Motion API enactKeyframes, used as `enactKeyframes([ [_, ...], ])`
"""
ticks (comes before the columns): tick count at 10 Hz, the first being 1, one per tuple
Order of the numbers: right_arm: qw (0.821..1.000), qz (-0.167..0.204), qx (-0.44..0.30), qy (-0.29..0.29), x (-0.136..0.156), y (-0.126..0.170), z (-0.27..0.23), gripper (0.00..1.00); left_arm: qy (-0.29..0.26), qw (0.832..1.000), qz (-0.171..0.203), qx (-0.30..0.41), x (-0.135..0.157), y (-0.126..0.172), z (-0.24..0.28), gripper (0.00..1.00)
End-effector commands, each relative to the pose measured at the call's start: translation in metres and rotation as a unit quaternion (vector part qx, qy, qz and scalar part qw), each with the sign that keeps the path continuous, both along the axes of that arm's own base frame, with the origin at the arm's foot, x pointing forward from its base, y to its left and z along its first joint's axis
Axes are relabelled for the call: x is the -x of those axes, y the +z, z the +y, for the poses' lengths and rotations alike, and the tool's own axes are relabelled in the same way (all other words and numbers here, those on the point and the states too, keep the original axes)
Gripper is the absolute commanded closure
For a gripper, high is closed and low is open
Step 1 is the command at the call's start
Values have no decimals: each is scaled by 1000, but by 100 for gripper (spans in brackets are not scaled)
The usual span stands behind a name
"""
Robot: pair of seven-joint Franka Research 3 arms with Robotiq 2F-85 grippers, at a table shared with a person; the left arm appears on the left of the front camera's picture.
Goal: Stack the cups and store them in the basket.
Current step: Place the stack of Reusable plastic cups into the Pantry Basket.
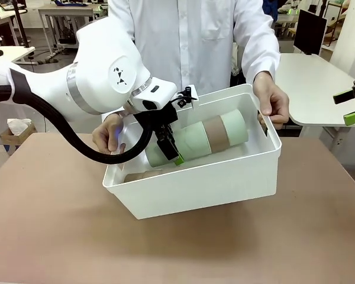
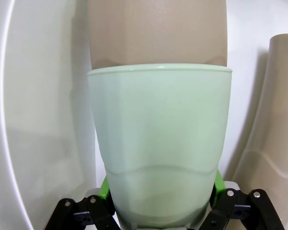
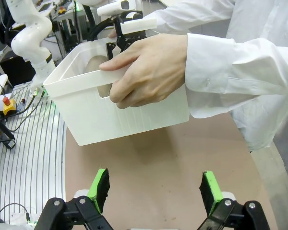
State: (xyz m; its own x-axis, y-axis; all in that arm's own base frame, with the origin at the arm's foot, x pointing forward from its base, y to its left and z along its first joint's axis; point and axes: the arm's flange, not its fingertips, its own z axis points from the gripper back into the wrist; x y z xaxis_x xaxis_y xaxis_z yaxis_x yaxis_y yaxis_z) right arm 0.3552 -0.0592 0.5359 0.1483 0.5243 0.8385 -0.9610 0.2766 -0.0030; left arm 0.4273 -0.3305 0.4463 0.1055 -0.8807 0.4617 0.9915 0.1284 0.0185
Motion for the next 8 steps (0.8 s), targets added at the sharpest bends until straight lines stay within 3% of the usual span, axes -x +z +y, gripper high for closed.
enactKeyframes([
  [1, 1000, -8, -6, 3, 0, 0, 0, 0, -4, 1000, -17, 4, 0, -1, 1, 15],
  [2, 1000, -8, -6, 3, 0, 0, 0, 0, -7, 1000, -18, 3, 0, -3, 2, 0],
  [6, 1000, -8, -6, 3, 0, 0, 0, 0, -35, 999, -1, 3, 3, 4, 5, 0],
  [8, 1000, -8, -6, 3, 0, 0, 0, 0, -52, 998, 22, 4, 8, 28, 13, 0],
])
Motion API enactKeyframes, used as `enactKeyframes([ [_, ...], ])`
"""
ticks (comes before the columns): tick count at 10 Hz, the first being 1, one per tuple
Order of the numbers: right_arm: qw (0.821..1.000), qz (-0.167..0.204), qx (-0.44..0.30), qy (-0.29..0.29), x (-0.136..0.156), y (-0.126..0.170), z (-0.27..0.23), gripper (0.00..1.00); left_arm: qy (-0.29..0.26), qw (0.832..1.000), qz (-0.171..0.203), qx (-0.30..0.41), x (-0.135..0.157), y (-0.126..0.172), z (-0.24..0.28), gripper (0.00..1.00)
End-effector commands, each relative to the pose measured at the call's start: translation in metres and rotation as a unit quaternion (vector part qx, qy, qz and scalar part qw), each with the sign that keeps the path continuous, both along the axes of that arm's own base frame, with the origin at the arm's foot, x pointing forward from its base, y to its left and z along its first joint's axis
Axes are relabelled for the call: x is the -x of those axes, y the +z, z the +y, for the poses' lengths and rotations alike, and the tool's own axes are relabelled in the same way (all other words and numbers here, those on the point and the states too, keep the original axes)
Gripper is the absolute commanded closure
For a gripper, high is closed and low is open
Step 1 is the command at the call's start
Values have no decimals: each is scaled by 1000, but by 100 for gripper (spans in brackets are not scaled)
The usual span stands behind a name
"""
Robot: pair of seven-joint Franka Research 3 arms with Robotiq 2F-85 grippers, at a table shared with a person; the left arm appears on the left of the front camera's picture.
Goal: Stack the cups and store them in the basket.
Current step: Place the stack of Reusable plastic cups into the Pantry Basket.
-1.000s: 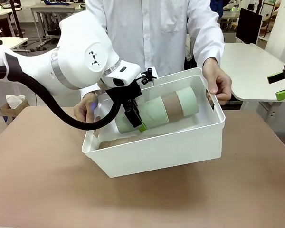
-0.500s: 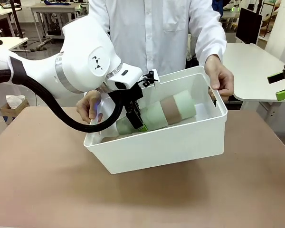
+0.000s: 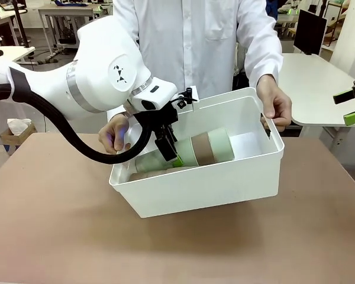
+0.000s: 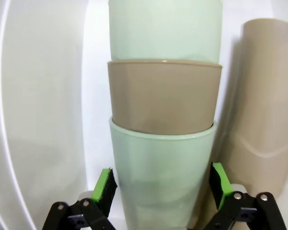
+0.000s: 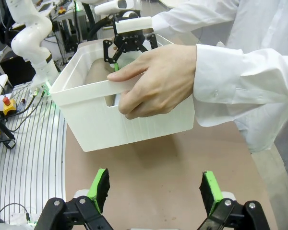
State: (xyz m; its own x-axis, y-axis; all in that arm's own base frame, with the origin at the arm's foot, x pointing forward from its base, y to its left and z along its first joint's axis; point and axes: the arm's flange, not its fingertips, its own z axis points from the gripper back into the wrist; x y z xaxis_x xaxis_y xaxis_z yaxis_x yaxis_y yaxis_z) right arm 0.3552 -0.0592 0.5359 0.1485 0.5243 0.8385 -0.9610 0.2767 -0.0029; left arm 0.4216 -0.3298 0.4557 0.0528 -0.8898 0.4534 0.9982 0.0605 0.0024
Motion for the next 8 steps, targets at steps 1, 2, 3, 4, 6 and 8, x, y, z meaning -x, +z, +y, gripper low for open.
enactKeyframes([
  [1, 1000, -9, -6, 3, 0, 0, 0, 0, -25, 999, 32, 15, 4, 38, 20, 0],
  [2, 1000, -9, -6, 3, 0, 0, 0, 0, -38, 998, 49, 18, 9, 64, 31, 0],
  [3, 1000, -9, -6, 3, 0, 0, 0, 0, -53, 997, 50, 31, 15, 86, 40, 0],
  [4, 1000, -9, -6, 3, 0, 0, 0, 0, -58, 996, 57, 38, 19, 106, 53, 0],
  [6, 1000, -9, -6, 3, 0, 0, 0, 0, -57, 995, 58, 63, 23, 138, 96, 0],
  [8, 1000, -9, -6, 3, 0, 0, 0, 0, -45, 993, 39, 106, 31, 165, 167, 0],
])
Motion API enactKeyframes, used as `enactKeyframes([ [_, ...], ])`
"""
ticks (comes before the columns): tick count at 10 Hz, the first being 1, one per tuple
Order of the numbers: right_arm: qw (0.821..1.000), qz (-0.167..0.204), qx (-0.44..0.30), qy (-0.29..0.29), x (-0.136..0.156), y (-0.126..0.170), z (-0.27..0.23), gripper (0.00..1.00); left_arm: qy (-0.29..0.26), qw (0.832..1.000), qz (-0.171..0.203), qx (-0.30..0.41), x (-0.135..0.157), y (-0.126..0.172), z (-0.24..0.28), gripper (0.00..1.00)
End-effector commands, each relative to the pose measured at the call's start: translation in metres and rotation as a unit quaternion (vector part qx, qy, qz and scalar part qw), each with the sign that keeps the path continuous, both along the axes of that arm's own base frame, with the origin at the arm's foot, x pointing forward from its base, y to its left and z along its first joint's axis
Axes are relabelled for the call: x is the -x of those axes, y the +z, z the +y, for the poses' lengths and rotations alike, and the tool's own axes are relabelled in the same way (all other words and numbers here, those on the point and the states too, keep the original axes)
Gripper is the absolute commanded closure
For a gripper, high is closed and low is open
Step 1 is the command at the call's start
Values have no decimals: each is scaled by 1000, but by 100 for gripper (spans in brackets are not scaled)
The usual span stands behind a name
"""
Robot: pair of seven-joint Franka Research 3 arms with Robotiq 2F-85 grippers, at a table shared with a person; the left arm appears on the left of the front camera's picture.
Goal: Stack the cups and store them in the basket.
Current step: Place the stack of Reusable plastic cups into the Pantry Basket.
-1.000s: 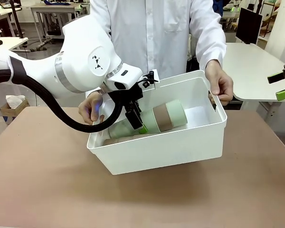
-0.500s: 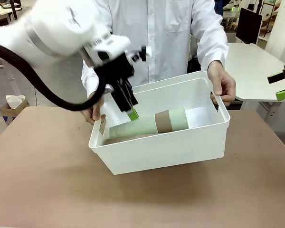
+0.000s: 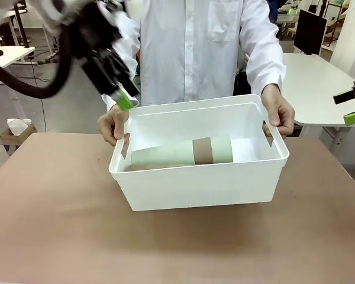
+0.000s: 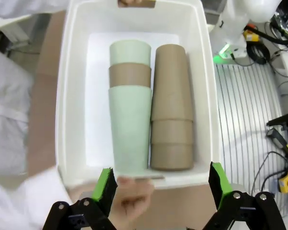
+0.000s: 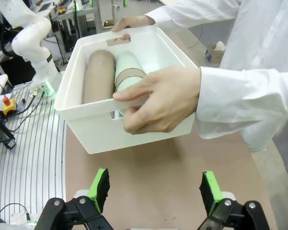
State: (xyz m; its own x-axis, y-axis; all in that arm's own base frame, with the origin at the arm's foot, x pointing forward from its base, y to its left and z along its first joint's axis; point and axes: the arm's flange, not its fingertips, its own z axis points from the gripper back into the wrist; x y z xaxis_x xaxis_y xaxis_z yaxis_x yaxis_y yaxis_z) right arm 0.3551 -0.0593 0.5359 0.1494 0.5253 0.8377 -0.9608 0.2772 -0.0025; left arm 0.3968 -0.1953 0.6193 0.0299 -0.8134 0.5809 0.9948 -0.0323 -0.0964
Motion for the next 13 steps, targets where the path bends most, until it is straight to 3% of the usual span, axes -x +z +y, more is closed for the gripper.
enactKeyframes([
  [1, 1000, -9, -7, 4, 0, 0, 0, 0, 16, 999, -22, 33, 10, 2, 61, 0],
  [4, 1000, -9, -7, 4, 0, 0, 0, 0, 45, 993, -65, 86, 39, 4, 161, 0],
  [6, 1000, -9, -7, 4, 0, 0, 0, 0, 55, 988, -77, 119, 48, -9, 198, 0],
  [8, 1000, -9, -7, 4, 0, 0, 0, 0, 53, 984, -94, 141, 54, -16, 215, 0],
  [9, 1000, -9, -7, 4, 0, 0, 0, 0, 66, 989, -77, 104, 48, -5, 211, 3],
  [13, 1000, -9, -7, 4, 0, 0, 0, 0, 66, 989, -77, 104, 48, -5, 211, 3],
])
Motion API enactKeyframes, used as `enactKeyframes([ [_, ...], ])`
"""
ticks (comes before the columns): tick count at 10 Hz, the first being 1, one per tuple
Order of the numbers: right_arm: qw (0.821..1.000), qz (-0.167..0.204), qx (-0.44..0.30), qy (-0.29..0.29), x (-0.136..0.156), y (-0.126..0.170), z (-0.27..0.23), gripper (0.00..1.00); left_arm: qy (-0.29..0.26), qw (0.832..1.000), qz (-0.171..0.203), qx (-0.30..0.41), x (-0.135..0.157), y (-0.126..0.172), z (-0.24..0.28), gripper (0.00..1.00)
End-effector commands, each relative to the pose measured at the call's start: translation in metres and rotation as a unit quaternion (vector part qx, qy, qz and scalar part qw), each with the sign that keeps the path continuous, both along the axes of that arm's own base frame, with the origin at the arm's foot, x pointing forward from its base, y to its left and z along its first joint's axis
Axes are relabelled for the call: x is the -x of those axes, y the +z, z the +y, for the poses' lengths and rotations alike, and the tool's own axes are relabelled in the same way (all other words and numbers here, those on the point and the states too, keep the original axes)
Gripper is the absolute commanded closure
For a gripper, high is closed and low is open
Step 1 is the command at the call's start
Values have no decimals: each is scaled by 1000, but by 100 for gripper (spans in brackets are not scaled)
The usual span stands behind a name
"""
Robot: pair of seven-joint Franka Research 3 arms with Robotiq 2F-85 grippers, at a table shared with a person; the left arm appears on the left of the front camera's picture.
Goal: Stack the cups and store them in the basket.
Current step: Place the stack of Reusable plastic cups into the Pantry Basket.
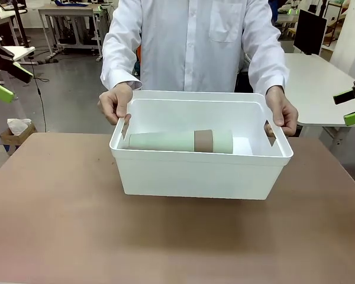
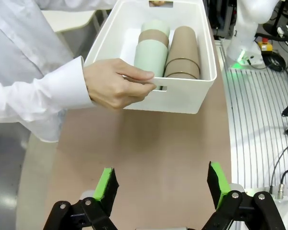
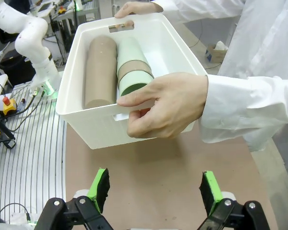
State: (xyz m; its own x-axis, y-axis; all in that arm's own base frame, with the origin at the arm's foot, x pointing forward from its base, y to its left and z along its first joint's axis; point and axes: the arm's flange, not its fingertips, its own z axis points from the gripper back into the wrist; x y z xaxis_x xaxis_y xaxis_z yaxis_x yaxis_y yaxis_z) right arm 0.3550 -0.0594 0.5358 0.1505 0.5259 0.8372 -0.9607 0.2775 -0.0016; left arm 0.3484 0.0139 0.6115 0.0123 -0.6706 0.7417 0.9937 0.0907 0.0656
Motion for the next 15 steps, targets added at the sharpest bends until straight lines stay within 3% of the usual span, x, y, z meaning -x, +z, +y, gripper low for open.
enactKeyframes([
  [1, 1000, -9, -7, 4, 0, 1, 0, 0, 3, 1000, 7, -1, 0, 3, 1, 3],
  [15, 1000, -9, -7, 4, 0, 1, 0, 0, 3, 1000, 7, -1, 0, 3, 1, 3],
])
